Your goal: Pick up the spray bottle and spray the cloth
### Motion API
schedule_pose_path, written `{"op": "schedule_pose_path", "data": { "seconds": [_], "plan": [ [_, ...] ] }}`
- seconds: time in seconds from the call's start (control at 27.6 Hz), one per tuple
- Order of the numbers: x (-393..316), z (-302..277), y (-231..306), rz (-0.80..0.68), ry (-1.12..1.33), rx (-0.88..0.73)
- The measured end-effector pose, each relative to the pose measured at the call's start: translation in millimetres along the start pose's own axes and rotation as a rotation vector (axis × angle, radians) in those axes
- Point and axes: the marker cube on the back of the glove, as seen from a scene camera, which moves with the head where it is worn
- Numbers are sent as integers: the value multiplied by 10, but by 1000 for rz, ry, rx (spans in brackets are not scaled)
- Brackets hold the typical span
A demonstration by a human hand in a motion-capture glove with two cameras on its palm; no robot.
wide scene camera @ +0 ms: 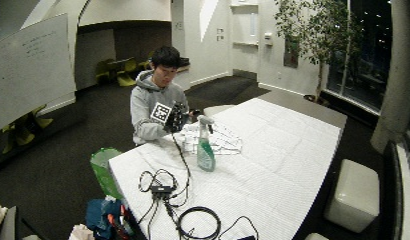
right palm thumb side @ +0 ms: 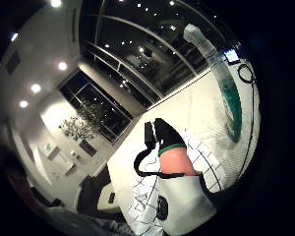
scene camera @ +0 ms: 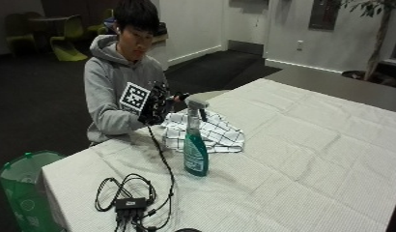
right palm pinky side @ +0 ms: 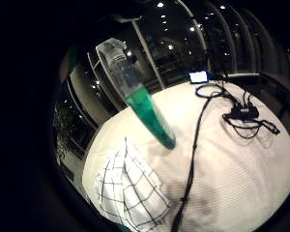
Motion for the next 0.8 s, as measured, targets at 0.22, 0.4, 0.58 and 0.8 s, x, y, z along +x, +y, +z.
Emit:
{"op": "schedule_pose_path", "data": {
  "seconds": [0.22,0.4,0.58,0.8],
  "plan": [
    [117,173,-132,84,-40,-7],
    [244,342,-250,192,-117,-14],
    [409,525,-390,225,-167,8],
    [525,697,-547,252,-205,-3]
  ]
}}
